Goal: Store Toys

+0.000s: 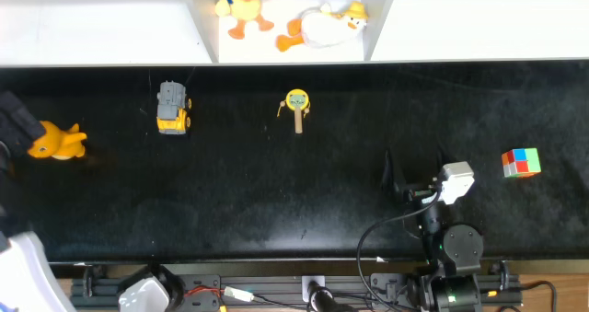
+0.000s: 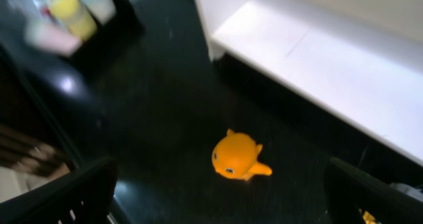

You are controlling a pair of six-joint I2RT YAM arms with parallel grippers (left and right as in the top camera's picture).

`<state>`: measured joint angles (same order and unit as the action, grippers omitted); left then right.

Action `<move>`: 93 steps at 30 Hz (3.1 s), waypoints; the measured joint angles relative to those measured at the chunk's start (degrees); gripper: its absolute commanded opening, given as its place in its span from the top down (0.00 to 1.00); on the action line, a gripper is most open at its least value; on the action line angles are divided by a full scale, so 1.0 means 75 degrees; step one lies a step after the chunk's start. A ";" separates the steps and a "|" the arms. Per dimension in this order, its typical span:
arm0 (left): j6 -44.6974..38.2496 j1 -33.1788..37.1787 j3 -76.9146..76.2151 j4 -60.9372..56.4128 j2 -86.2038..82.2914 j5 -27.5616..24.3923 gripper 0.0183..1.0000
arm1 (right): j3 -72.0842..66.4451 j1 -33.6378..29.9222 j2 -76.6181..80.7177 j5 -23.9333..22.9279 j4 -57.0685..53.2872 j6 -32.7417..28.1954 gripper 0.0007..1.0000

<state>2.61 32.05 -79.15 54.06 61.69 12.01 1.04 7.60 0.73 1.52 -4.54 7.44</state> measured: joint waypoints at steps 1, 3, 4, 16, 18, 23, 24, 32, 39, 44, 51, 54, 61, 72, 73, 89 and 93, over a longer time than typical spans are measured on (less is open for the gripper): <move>0.0000 0.0178 0.0000 -0.0012 0.0201 -0.0166 0.00 | 0.0000 0.0000 0.0000 0.0000 0.0000 0.0000 0.00; -0.0006 0.0443 0.0000 -0.0087 0.0641 -0.0396 0.01 | 0.0000 0.0000 0.0000 0.0000 -0.0003 0.0000 0.00; -0.0032 0.0533 0.0000 -0.0117 0.0842 -0.0466 0.00 | 0.0000 0.0000 0.0000 0.0003 -0.0003 0.0000 0.00; -0.1582 0.0836 0.0254 -0.0842 0.2407 -0.1323 0.00 | 0.0000 0.0000 0.0000 0.0003 0.0000 -0.0003 0.01; -0.1789 0.0979 0.0536 -0.1177 0.2404 -0.1419 0.01 | 0.0000 0.0000 0.0000 0.0003 0.0000 -0.0003 0.00; -0.2538 0.1518 0.1151 -0.1364 0.2407 -0.2305 0.00 | 0.0000 0.0000 0.0000 0.0000 -0.0006 0.0000 0.00; -0.2687 0.1626 0.1224 -0.1384 0.2407 -0.2503 0.00 | 0.0000 0.0000 0.0000 0.0000 -0.0003 0.0003 0.00; -0.3794 0.2145 0.1638 -0.1431 0.2407 -0.3570 0.00 | 0.0000 0.0000 0.0000 0.0003 -0.0003 0.0000 0.01; -0.4427 0.2358 0.2498 -0.2308 0.2407 -0.3870 0.00 | 0.0000 0.0000 0.0000 0.0003 -0.0006 -0.0003 0.01; -0.4800 0.2646 0.2978 -0.2833 0.2407 -0.4141 0.00 | 0.0000 0.0000 0.0000 0.0003 -0.0003 0.0000 0.01; -0.5353 0.2690 0.3483 -0.3456 0.2407 -0.4835 0.02 | 0.0000 0.0000 0.0000 0.0000 -0.0003 0.0000 0.00; -0.5464 0.2690 0.3657 -0.3774 0.2407 -0.4943 0.05 | 0.0000 0.0000 0.0000 0.0000 0.0000 0.0000 0.00; -0.5607 0.2690 0.3724 -0.4106 0.2643 -0.5042 0.14 | 0.0000 0.0000 0.0000 0.0003 -0.0003 -0.0003 0.00; -0.5636 0.2690 0.3765 -0.4252 0.3013 -0.5324 0.55 | 0.0000 0.0000 0.0000 0.0000 -0.0003 0.0000 0.00; -0.5636 0.2690 0.3765 -0.4275 0.3013 -0.5339 0.58 | 0.0000 0.0000 0.0000 0.0000 -0.0003 0.0003 0.00; -0.4718 0.2690 0.3765 -0.4555 0.2795 -0.5753 0.94 | 0.0000 0.0000 0.0000 0.0000 -0.0003 -0.0003 0.00; -0.4150 0.2678 0.3762 -0.4494 0.2168 -0.5776 0.98 | 0.0000 0.0000 0.0000 0.0003 -0.0006 0.0000 0.01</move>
<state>-28.51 52.14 -50.94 20.36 77.95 -31.31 1.04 7.60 0.73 1.54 -4.58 7.44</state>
